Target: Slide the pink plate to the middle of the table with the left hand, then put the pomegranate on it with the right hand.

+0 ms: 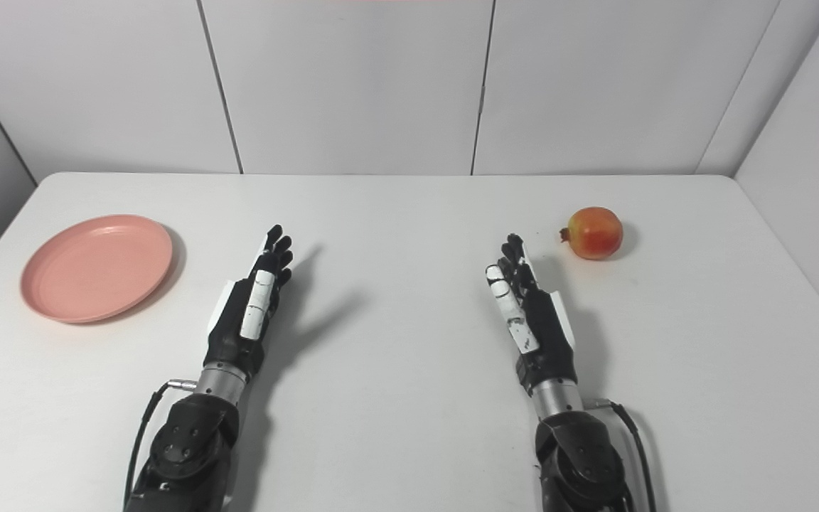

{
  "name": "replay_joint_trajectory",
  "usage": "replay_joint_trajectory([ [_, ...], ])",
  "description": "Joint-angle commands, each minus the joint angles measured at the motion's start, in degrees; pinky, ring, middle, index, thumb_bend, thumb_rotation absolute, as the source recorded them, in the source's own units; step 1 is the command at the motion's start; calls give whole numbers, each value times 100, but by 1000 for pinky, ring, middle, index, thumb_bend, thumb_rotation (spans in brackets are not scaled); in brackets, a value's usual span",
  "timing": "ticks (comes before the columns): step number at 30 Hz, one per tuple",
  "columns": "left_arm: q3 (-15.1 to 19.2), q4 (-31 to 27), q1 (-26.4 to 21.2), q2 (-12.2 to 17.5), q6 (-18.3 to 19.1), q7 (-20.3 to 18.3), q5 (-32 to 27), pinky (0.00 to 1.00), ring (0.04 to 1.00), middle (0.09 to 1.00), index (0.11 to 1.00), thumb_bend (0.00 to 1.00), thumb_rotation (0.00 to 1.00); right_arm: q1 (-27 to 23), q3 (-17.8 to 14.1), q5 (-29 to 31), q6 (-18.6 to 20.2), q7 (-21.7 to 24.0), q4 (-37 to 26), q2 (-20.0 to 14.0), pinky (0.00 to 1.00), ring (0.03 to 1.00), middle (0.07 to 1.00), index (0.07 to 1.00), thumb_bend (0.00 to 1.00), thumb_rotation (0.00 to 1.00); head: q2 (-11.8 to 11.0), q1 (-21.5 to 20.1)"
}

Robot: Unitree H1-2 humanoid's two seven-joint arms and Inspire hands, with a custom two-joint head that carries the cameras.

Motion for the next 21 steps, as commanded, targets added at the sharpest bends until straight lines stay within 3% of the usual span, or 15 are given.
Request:
replay_joint_trajectory([
  [1, 16, -99, -37, -59, -120, 1, -53, 1000, 1000, 1000, 1000, 761, 1000, -28, -18, 6, -189, -35, -7, 47, 1000, 1000, 1000, 1000, 697, 788, -30, 13],
  [8, 67, 5, -51, -127, -235, 31, -127, 1000, 1000, 1000, 1000, 762, 1000, -46, -23, -41, -205, -90, 40, 44, 1000, 1000, 1000, 999, 717, 778, -80, 34],
  [13, 29, 70, -103, -64, -271, -216, -271, 1000, 1000, 1000, 1000, 758, 1000, -21, -38, -49, -127, -102, 1, 55, 1000, 1000, 1000, 1000, 689, 803, -100, 50],
  [17, 13, 45, -109, -21, -230, -282, -259, 1000, 1000, 1000, 1000, 767, 1000, -26, -93, 44, -135, -94, 14, 115, 1000, 1000, 1000, 989, 702, 742, -143, 27],
  [21, -4, -30, -58, -4, -221, -303, -248, 1000, 1000, 1000, 1000, 756, 1000, -10, -7, -16, -201, 0, 4, 28, 1000, 1000, 1000, 1000, 693, 788, -182, 32],
])
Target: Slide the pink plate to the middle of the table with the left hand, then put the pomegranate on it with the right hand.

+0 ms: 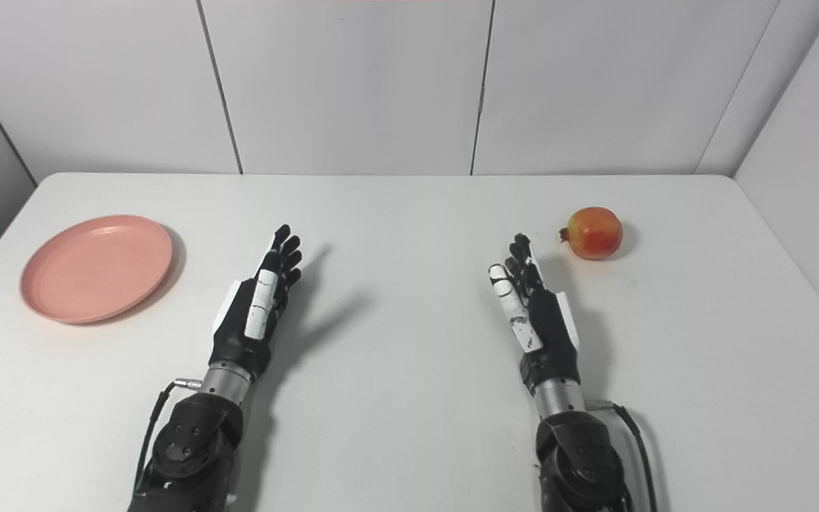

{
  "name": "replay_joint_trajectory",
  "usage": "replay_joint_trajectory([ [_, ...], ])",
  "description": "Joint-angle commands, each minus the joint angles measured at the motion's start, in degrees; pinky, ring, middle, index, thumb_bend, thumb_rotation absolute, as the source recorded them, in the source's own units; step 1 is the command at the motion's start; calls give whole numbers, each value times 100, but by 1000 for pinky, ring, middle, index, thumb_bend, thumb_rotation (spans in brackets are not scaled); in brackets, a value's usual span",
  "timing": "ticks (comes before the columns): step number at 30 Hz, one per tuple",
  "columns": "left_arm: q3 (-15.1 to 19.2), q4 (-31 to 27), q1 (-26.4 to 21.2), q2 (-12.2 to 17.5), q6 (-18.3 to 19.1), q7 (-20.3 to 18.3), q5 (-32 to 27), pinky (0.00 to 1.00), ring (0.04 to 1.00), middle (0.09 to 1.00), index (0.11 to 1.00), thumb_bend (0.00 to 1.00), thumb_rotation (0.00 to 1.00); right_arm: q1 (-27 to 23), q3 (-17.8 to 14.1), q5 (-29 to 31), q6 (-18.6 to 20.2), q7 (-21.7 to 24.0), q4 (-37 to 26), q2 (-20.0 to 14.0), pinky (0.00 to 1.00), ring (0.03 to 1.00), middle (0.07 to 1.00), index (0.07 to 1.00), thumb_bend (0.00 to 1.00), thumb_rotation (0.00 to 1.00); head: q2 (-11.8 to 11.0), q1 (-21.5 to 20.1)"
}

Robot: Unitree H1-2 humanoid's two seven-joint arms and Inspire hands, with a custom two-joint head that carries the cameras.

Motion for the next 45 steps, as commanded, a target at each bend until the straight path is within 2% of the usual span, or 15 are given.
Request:
replay_joint_trajectory([
  [1, 6, -76, -27, 17, -211, -46, -37, 1000, 1000, 1000, 1000, 743, 1000, -5, 51, -14, -208, 98, -5, -49, 1000, 1000, 1000, 1000, 693, 800, 11, 6],
  [5, 60, -53, -19, -4, -328, -187, -288, 1000, 1000, 1000, 1000, 690, 1000, 1, 118, -56, -237, 139, -46, -104, 1000, 1000, 1000, 1000, 690, 838, -6, 6],
  [11, 78, 35, -27, -6, -417, -185, -317, 1000, 1000, 1000, 1000, 701, 1000, -14, 151, -92, -286, 174, 14, -140, 1000, 1000, 1000, 1000, 706, 852, -100, 12],
  [12, 65, 59, -26, -7, -471, -192, -305, 1000, 1000, 1000, 1000, 703, 1000, -6, 147, -86, -293, 178, 13, -150, 1000, 1000, 1000, 1000, 706, 851, -176, 272],
  [13, 56, 77, -25, -9, -513, -197, -297, 1000, 1000, 1000, 1000, 687, 1000, 0, 143, -82, -297, 182, 13, -157, 1000, 1000, 1000, 1000, 709, 845, -176, 272],
  [14, 37, 81, -11, -37, -492, -188, -285, 1000, 1000, 1000, 1000, 681, 1000, 9, 91, 23, -299, 212, 30, -163, 1000, 1000, 1000, 1000, 712, 833, -254, 689],
  [16, 3, 124, 10, -100, -496, -146, -241, 1000, 1000, 1000, 1000, 679, 1000, 27, 18, 140, -377, 260, 88, -203, 1000, 1000, 1000, 1000, 712, 808, -367, 1025],
  [19, -91, 208, 23, -211, -579, 87, 78, 1000, 1000, 1000, 1000, 695, 1000, 61, -114, 202, -583, 220, 193, -229, 1000, 1000, 1000, 997, 708, 774, -624, 1550],
  [25, -128, 409, -56, -315, -727, 355, 378, 1000, 1000, 1000, 1000, 750, 1000, 33, -77, 429, -1008, 760, 589, -577, 1000, 1000, 1000, 1000, 647, 882, -860, 2111],
  [29, -67, 440, -114, -346, -725, 439, 432, 1000, 1000, 1000, 1000, 797, 1000, 61, -98, 443, -1111, 766, 657, -612, 1000, 1000, 1000, 1000, 624, 912, -1002, 2152],
  [35, 131, 324, -169, -430, -857, 631, 261, 1000, 1000, 1000, 1000, 746, 1000, 111, -95, 440, -1096, 728, 604, -572, 1000, 1000, 1000, 1000, 592, 912, -1186, 2224],
  [39, 233, 171, -292, -343, -761, 366, -111, 1000, 1000, 1000, 1000, 737, 1000, 106, -85, 493, -1118, 765, 610, -550, 1000, 1000, 1000, 1000, 563, 884, -1366, 2215],
  [40, 279, 60, -332, -314, -615, 322, -230, 1000, 1000, 1000, 1000, 736, 1000, 106, -84, 491, -1128, 760, 614, -546, 1000, 1000, 1000, 1000, 557, 882, -1419, 2199],
  [43, 397, -181, -426, -270, -323, 286, -459, 1000, 1000, 1000, 1000, 788, 1000, 111, -85, 456, -1093, 721, 584, -538, 1000, 1000, 1000, 1000, 519, 907, -1436, 2200],
  [45, 524, -267, -524, -251, -330, 348, -569, 1000, 994, 999, 998, 788, 1000, 134, -98, 449, -1008, 691, 526, -538, 1000, 1000, 1000, 1000, 514, 910, -1445, 2234],
])
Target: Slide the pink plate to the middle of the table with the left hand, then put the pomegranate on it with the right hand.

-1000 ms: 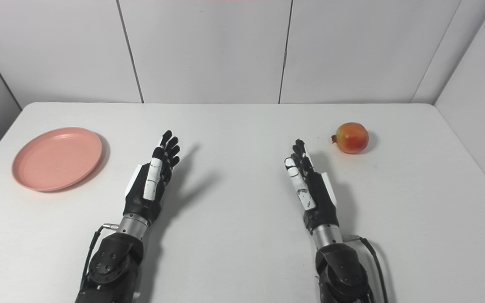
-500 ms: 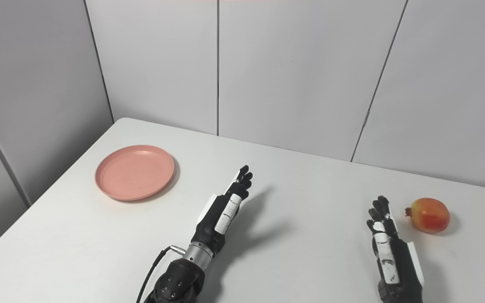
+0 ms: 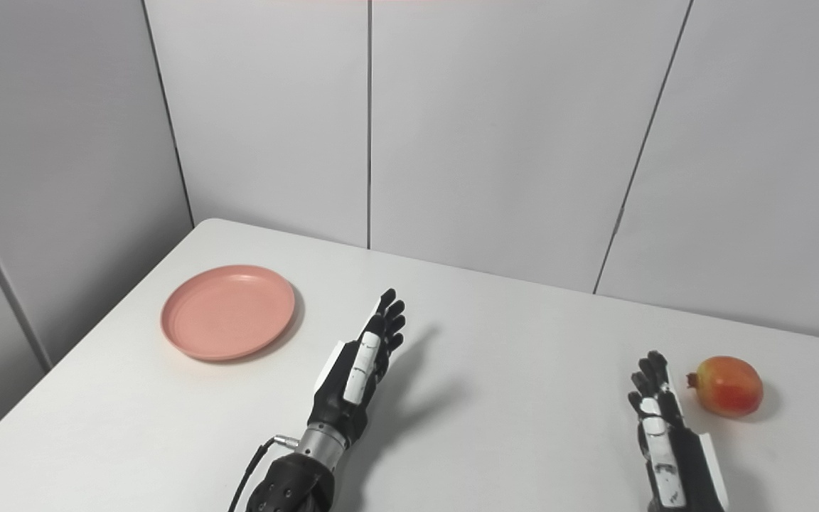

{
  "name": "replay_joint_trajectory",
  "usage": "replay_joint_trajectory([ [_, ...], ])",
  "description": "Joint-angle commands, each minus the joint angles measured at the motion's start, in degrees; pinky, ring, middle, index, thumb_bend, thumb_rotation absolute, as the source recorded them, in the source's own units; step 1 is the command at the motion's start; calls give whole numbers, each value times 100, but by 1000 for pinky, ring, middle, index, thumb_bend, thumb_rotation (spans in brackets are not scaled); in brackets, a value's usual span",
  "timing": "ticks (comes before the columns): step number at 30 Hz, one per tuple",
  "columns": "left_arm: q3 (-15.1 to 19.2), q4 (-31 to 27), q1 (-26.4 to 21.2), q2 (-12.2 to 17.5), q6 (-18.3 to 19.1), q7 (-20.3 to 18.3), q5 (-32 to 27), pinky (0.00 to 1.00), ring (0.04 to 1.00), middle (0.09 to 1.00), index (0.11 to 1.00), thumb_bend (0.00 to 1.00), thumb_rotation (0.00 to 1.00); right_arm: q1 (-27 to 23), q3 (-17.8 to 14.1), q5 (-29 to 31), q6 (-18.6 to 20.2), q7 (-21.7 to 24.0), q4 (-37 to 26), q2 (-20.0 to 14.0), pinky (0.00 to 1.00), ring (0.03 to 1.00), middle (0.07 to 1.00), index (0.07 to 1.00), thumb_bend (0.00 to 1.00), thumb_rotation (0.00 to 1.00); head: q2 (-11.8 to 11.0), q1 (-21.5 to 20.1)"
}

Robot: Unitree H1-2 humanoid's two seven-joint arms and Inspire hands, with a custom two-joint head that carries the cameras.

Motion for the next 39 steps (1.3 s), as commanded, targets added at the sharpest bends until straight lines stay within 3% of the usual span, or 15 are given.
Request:
replay_joint_trajectory([
  [1, 110, -274, -397, 41, -59, 39, -141, 1000, 992, 999, 997, 787, 1000, 247, -20, 12, -98, -29, 88, 48, 1000, 1000, 1000, 1000, 513, 911, -24, 37],
  [12, 678, -738, -659, 366, 208, 461, -105, 897, 911, 914, 908, 811, 1000, 317, -31, 43, -18, -5, -40, 1, 1000, 1000, 1000, 1000, 510, 906, -2, 98],
  [20, 1199, -462, -923, 906, -98, 601, -234, 875, 891, 889, 873, 813, 1000, 352, -44, 120, 61, 38, -169, -35, 1000, 1000, 1000, 1000, 503, 904, 173, 221],
  [24, 1261, -572, -948, 1239, 203, 485, -255, 866, 884, 877, 857, 836, 1000, 378, -25, 135, 116, 75, -262, -81, 1000, 1000, 1000, 1000, 509, 914, 273, 292],
  [29, 1369, -809, -933, 1547, 587, 604, -191, 832, 862, 858, 839, 851, 1000, 427, -27, 144, 255, 67, -446, -123, 1000, 1000, 1000, 1000, 510, 925, 419, 402],
  [33, 1546, -758, -933, 1664, 376, 800, -30, 781, 815, 815, 792, 856, 1000, 441, -20, 165, 339, 61, -554, -127, 1000, 1000, 1000, 1000, 490, 944, 451, 451],
  [37, 1664, -678, -923, 1756, 316, 1034, 242, 783, 803, 800, 776, 896, 1000, 448, -25, 215, 404, 108, -608, -157, 1000, 1000, 1000, 1000, 476, 961, 472, 503],
  [39, 1757, -505, -923, 1839, 107, 1161, 358, 780, 788, 788, 767, 899, 1000, 450, -25, 223, 444, 112, -633, -166, 1000, 1000, 1000, 1000, 479, 960, 478, 526],
])
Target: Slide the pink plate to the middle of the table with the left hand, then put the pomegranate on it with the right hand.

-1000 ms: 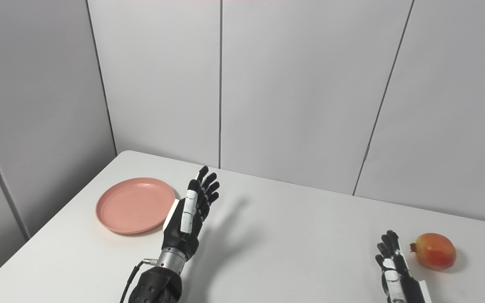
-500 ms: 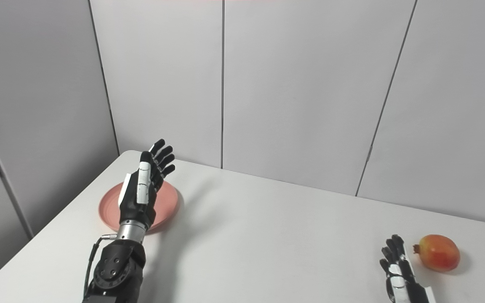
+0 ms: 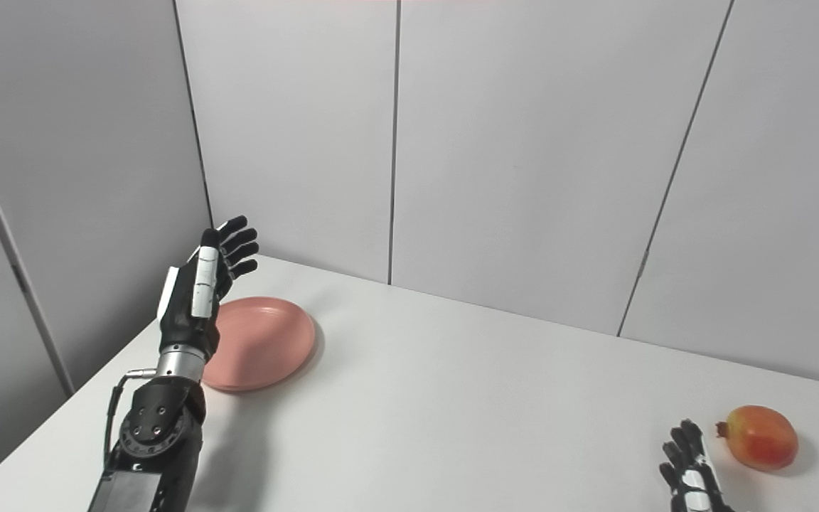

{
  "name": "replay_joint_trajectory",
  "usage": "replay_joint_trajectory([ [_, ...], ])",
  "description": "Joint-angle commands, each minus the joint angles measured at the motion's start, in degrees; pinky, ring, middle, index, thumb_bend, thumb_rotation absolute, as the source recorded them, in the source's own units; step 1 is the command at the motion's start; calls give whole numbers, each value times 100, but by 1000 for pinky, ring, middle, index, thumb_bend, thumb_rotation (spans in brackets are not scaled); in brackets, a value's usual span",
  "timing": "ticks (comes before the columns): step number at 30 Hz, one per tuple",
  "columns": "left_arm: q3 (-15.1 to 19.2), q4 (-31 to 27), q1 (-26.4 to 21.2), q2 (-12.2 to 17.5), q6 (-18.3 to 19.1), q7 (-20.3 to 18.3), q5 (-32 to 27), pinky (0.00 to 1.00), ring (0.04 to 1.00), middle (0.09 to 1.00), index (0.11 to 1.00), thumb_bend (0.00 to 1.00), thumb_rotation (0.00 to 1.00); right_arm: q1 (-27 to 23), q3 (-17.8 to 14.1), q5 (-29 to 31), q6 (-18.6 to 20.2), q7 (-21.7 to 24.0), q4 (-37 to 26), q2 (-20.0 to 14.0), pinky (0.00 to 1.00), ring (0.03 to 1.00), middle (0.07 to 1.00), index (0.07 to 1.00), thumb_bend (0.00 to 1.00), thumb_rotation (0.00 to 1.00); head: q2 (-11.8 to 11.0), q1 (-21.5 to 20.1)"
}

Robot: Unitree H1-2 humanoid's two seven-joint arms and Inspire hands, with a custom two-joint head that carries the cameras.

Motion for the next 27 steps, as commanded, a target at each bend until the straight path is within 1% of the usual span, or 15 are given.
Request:
replay_joint_trajectory([
  [1, 121, 95, -247, 235, -461, 205, 171, 778, 783, 782, 763, 903, 1000, 51, -18, 75, 64, 57, -51, -51, 1000, 1000, 1000, 1000, 477, 960, 3, -19],
  [7, 330, 361, -183, 332, -660, 396, 188, 769, 785, 783, 768, 904, 1000, 81, -23, 110, 127, 63, -139, -66, 1000, 1000, 1000, 1000, 477, 961, 11, -3],
  [10, 360, 493, -134, 405, -712, 454, 256, 776, 791, 790, 778, 908, 1000, 91, -21, 96, 152, 30, -186, -59, 1000, 1000, 1000, 1000, 483, 955, 32, -11],
  [12, 376, 615, -104, 451, -751, 497, 255, 803, 806, 800, 782, 945, 1000, 92, -20, 98, 175, 28, -217, -64, 1000, 1000, 1000, 1000, 483, 957, 42, -9],
  [16, 399, 906, -104, 511, -886, 567, 262, 831, 820, 811, 789, 926, 1000, 104, -28, 103, 273, 6, -300, -68, 1000, 1000, 1000, 1000, 484, 954, 51, 27],
  [18, 433, 1142, -123, 525, -1057, 634, 254, 839, 824, 814, 793, 889, 1000, 109, -29, 104, 318, -4, -338, -66, 1000, 1000, 1000, 1000, 488, 951, 55, 34],
  [21, 467, 1527, -167, 554, -1362, 712, 243, 816, 821, 815, 798, 875, 1000, 112, -36, 112, 320, 7, -364, -76, 1000, 1000, 1000, 1000, 473, 952, 72, 70],
  [24, 466, 1874, -202, 594, -1493, 773, 249, 800, 815, 812, 798, 879, 1000, 113, -49, 129, 327, 8, -374, -84, 1000, 1000, 1000, 1000, 459, 963, 75, 92],
  [26, 452, 2024, -214, 611, -1562, 786, 245, 807, 823, 822, 809, 870, 1000, 111, -58, 150, 336, 15, -371, -90, 1000, 1000, 1000, 1000, 459, 961, 73, 105],
  [27, 485, 2182, -254, 593, -1703, 777, 146, 810, 825, 824, 812, 867, 1000, 107, -60, 151, 334, 15, -366, -91, 1000, 1000, 1000, 1000, 458, 959, 79, 124],
])
